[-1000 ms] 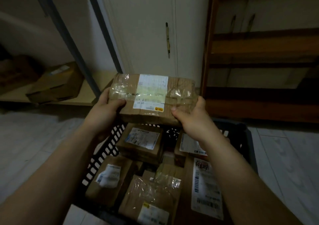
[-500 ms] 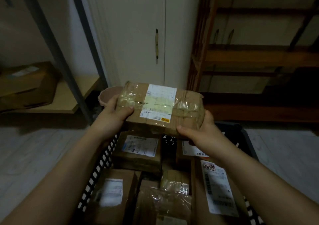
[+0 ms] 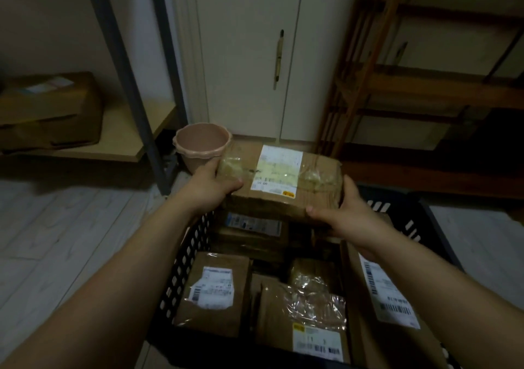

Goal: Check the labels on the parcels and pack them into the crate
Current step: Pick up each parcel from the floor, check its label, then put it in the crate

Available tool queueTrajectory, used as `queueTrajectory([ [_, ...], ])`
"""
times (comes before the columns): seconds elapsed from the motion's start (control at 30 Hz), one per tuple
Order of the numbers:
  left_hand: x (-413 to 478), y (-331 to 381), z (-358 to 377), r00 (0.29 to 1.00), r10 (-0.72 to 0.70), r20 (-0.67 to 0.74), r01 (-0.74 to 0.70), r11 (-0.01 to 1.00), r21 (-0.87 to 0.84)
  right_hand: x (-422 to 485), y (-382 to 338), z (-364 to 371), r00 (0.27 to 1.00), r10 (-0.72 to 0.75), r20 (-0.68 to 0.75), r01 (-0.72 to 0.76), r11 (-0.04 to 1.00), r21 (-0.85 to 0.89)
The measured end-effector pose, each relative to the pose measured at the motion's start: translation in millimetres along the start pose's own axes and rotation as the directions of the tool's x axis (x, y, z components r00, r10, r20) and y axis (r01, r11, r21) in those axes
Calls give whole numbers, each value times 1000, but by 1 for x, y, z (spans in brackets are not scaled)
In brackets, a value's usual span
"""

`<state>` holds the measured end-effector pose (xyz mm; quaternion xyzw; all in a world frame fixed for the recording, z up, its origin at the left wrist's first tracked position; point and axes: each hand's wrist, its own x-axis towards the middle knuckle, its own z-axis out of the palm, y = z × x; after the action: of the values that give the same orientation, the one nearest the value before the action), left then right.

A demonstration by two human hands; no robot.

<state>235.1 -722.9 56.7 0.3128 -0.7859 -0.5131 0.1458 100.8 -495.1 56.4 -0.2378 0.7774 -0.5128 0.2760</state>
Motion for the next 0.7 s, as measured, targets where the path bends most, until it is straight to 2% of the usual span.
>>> queueTrajectory([
  [0.17,-7,-20,8,1000,10,-6,-9,984,179,29,21,23,992,100,75,-93,992,-90],
  [0.33,-9,-35,13,986,-143,81,114,949,295,42,36,38,972,217,94,-208,973,-103],
  [0.43,-5,-42,20,979,-188,83,146,919,366,48,43,44,963,254,92,-239,960,-144],
  [0.53,0,-51,26,978,-190,86,142,909,391,53,44,49,970,234,60,-221,959,-178],
  [0.7,13,-61,32,993,-108,45,81,913,399,58,46,52,990,127,61,-116,979,-166],
])
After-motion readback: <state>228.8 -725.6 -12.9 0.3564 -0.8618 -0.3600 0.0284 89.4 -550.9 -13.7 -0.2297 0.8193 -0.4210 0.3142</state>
